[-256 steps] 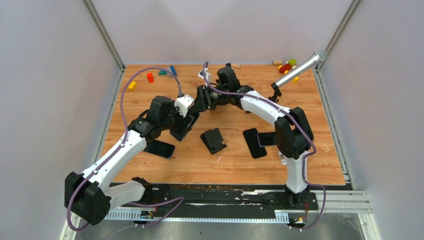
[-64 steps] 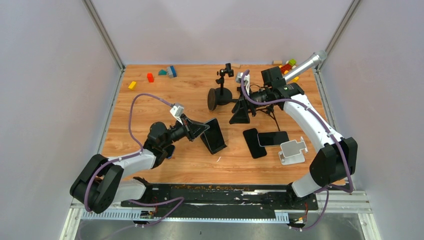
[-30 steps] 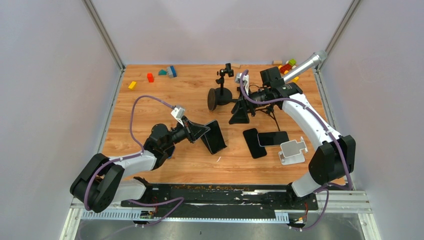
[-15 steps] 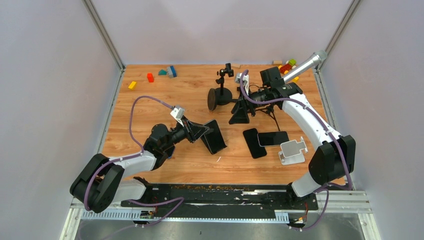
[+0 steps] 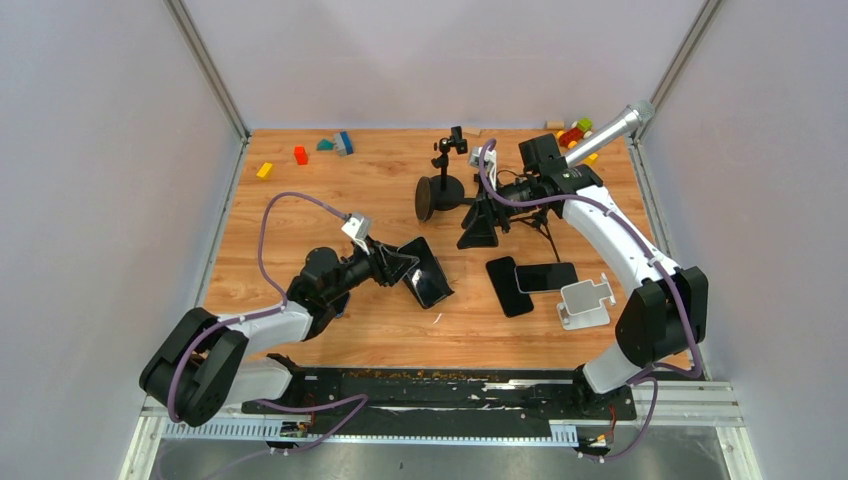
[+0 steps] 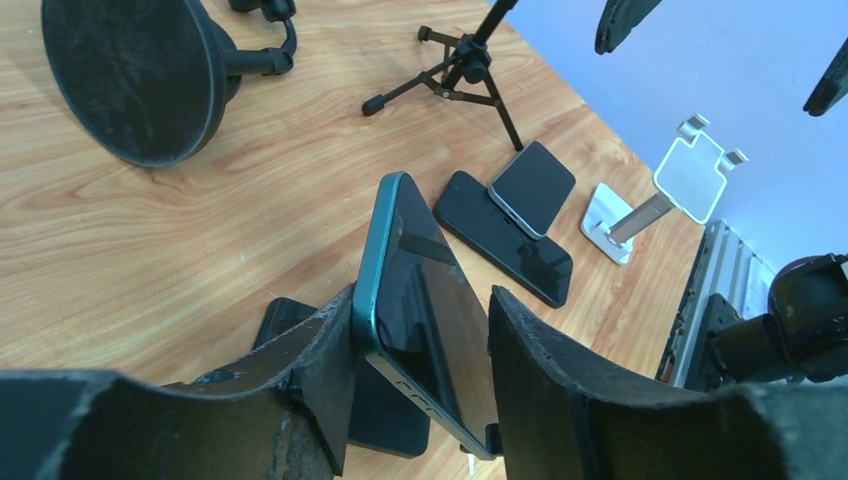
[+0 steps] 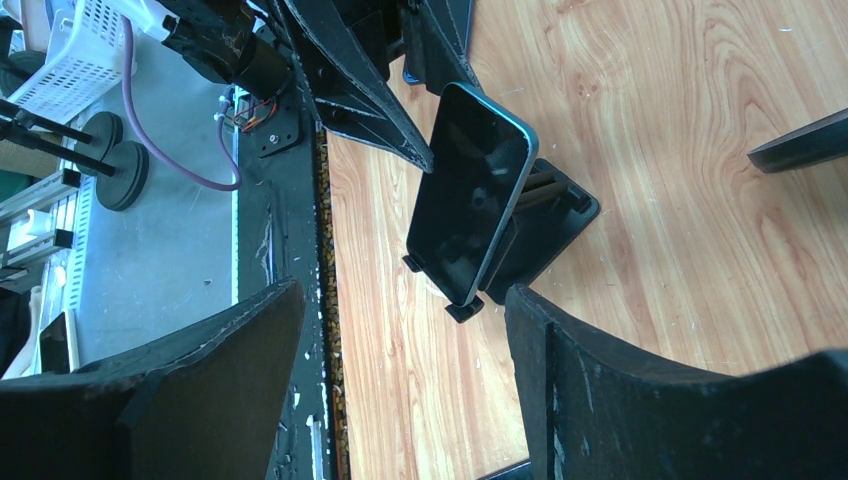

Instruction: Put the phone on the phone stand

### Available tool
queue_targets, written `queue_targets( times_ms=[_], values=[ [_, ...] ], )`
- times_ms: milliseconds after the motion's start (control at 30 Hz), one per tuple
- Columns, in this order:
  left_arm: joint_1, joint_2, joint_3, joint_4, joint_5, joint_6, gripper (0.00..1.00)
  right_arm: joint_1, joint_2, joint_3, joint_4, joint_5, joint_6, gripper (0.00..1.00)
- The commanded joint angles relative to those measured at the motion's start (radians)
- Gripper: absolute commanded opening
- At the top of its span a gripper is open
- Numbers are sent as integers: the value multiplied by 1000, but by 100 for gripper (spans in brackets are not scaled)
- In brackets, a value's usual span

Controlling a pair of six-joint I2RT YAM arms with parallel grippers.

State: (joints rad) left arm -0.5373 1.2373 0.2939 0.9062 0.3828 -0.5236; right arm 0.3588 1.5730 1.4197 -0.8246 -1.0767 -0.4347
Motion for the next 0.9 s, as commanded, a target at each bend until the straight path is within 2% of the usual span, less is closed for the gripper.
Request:
queue_targets(
  times_ms=[0, 133, 200, 233, 300, 600, 867],
  values=[
    [-4, -32, 14, 16, -16, 42, 60, -2, -5, -9, 28, -39, -9, 74],
    [-2, -49, 30, -11, -19, 58, 73, -2, -5, -11, 27, -36, -14, 74],
    [-3, -56, 37, -25, -15, 66, 83, 0, -1, -13, 28, -33, -17, 74],
    [-3, -59, 42, -31, -13, 69, 92, 1, 0, -14, 28, -31, -20, 74],
    [-1, -64, 48, -49, -13, 83, 99, 5, 2, -19, 28, -21, -29, 74],
    [52, -107, 76, -112, 32, 137, 100, 29, 84, -111, 104, -50, -64, 80],
    [89, -167, 179, -252, 159, 212, 100, 81, 215, -162, 182, -86, -100, 86]
  ],
)
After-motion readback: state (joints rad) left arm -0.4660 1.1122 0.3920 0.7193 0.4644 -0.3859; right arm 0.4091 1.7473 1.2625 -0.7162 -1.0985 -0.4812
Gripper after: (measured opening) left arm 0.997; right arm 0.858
